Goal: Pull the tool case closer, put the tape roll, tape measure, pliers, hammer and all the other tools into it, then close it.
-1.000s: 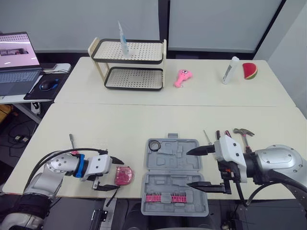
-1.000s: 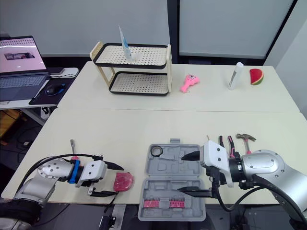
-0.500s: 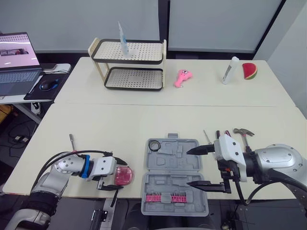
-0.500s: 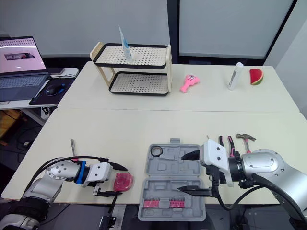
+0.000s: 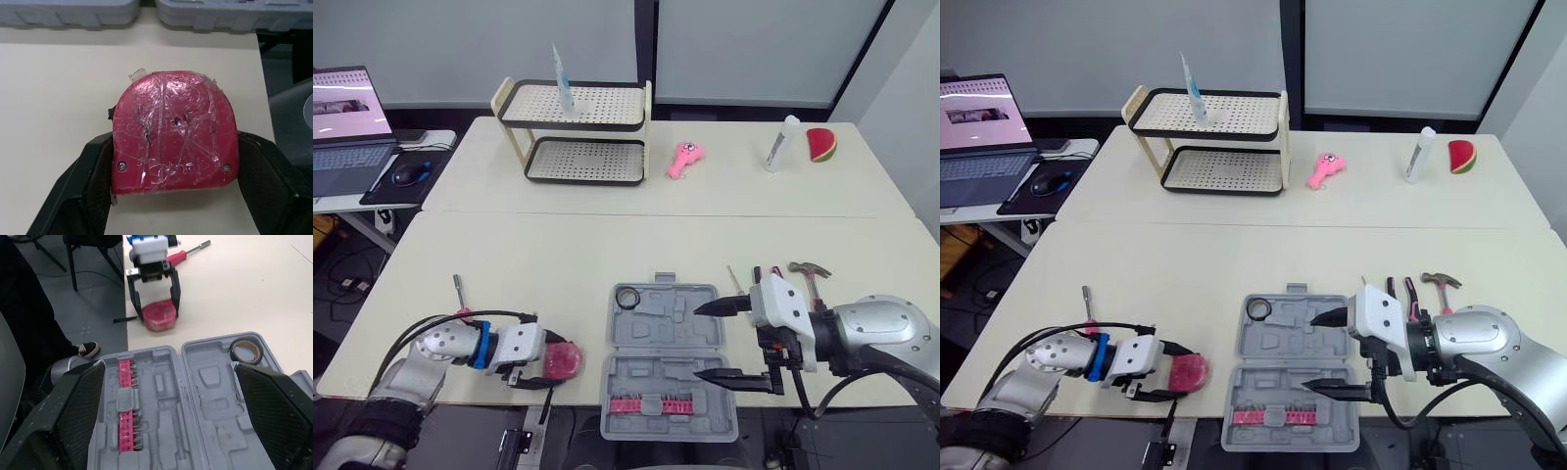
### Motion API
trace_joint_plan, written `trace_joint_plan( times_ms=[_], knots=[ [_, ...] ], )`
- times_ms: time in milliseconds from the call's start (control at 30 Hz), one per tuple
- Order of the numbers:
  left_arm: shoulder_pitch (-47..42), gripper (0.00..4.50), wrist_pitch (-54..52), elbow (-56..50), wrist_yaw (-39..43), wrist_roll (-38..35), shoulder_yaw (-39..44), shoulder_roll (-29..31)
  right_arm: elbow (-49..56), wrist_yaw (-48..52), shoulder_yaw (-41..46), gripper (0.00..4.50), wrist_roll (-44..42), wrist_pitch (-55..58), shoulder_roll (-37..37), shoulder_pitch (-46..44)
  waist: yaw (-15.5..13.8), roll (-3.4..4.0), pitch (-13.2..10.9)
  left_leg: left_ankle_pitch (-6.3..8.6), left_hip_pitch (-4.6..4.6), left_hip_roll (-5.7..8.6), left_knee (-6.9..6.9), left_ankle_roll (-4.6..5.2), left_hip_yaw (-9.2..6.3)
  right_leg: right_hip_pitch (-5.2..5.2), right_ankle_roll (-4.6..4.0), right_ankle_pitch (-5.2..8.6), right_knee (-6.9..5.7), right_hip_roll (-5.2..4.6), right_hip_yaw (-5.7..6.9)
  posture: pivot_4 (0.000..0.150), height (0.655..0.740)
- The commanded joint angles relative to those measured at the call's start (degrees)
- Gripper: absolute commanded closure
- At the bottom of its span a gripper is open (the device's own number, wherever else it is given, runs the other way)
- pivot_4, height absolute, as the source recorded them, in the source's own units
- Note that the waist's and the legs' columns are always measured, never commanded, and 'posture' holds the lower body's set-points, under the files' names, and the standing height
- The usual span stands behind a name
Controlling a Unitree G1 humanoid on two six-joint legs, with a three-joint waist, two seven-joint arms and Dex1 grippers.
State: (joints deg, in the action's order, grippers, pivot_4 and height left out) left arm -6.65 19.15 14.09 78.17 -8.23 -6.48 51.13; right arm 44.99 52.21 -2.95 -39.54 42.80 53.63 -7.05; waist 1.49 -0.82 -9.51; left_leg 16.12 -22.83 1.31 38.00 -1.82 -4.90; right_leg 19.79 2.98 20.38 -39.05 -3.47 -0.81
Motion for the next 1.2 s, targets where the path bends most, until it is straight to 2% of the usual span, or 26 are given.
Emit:
trace_joint_plan(
  times_ms=[33, 200, 367, 500, 667, 833, 1067, 1167, 1200],
  knots=[
    [0.95, 1.36, -4.28, -12.28, -0.76, -5.15, 4.01, 2.47, 2.33, -1.69, 2.77, 0.00, -1.70, 1.00, 0.28, 1.47, -0.07, 0.00, 0.00, 0.00, 0.00, 0.01, 0.02, 0.00, 0.00, -0.02, 0.00, 0.00, 0.00, -0.01, -0.02, 0.150, 0.7290],
    [-0.60, 1.36, -15.86, -27.04, -5.47, -5.81, 1.63, 0.92, 0.85, -13.60, 4.56, 0.00, -12.37, 13.88, -4.80, -0.42, 0.05, -0.01, 0.01, 0.00, 0.04, 0.01, 0.04, 0.00, -0.03, -0.14, 0.00, 0.00, 0.02, 0.01, -0.04, 0.150, 0.7290],
    [-2.90, 1.36, -23.42, -34.29, -9.73, -4.67, -1.89, -2.26, -7.18, -35.60, 4.91, 0.00, -34.82, 25.18, -15.37, -4.65, 0.21, -0.12, 0.07, 0.00, 0.06, -0.06, 0.02, 0.00, -0.06, -0.18, 0.00, 0.00, 0.01, 0.13, -0.02, 0.150, 0.7290],
    [-3.53, 1.36, -26.71, -35.93, -10.96, -4.81, -3.15, -3.37, -12.22, -50.15, 1.32, 0.00, -50.55, 24.11, -18.29, -4.69, 0.29, -0.10, 0.06, 0.00, 0.03, -0.03, 0.00, 0.00, -0.03, -0.14, 0.00, 0.00, 0.03, 0.12, -0.04, 0.150, 0.7290],
    [-4.05, 1.36, -27.42, -36.04, -11.08, -4.36, -4.31, -4.38, -16.99, -61.04, -4.59, 0.00, -61.13, 19.79, -22.37, -6.26, 0.34, -0.10, 0.06, 0.00, 0.04, -0.04, 0.01, 0.00, -0.04, -0.13, 0.00, 0.00, 0.00, 0.12, -0.05, 0.150, 0.7290],
    [-4.52, 1.36, -27.09, -35.49, -11.04, -4.23, -5.13, -5.06, -19.90, -65.43, -8.23, 0.00, -64.94, 17.07, -24.78, -8.18, 0.32, -0.10, 0.06, 0.00, 0.03, -0.03, 0.02, 0.00, -0.03, -0.10, 0.00, 0.00, 0.00, 0.12, -0.04, 0.150, 0.7290],
    [-4.98, 1.36, -26.67, -35.06, -10.90, -4.29, -5.49, -5.88, -22.70, -65.59, -10.37, 0.00, -64.14, 16.42, -26.10, -9.45, 0.33, -0.09, 0.05, 0.00, 0.03, -0.03, 0.02, 0.00, -0.02, -0.08, 0.00, 0.00, -0.01, 0.12, -0.04, 0.150, 0.7290],
    [-4.94, 1.36, -26.62, -35.11, -10.78, -4.55, -5.52, -5.98, -23.42, -65.38, -10.52, 0.54, -63.43, 16.37, -26.64, -9.69, 0.34, -0.09, 0.06, -0.01, 0.03, -0.03, 0.02, 0.00, 0.00, -0.06, 0.00, 0.00, -0.02, 0.13, -0.04, 0.150, 0.7290],
    [-4.92, 1.36, -26.56, -35.12, -10.73, -4.59, -5.53, -6.01, -23.58, -65.34, -10.53, 0.85, -63.29, 16.34, -26.73, -9.72, 0.33, -0.09, 0.06, 0.00, 0.03, -0.03, 0.02, 0.00, -0.01, -0.06, 0.00, 0.00, -0.03, 0.13, -0.04, 0.150, 0.7290]
  ],
)
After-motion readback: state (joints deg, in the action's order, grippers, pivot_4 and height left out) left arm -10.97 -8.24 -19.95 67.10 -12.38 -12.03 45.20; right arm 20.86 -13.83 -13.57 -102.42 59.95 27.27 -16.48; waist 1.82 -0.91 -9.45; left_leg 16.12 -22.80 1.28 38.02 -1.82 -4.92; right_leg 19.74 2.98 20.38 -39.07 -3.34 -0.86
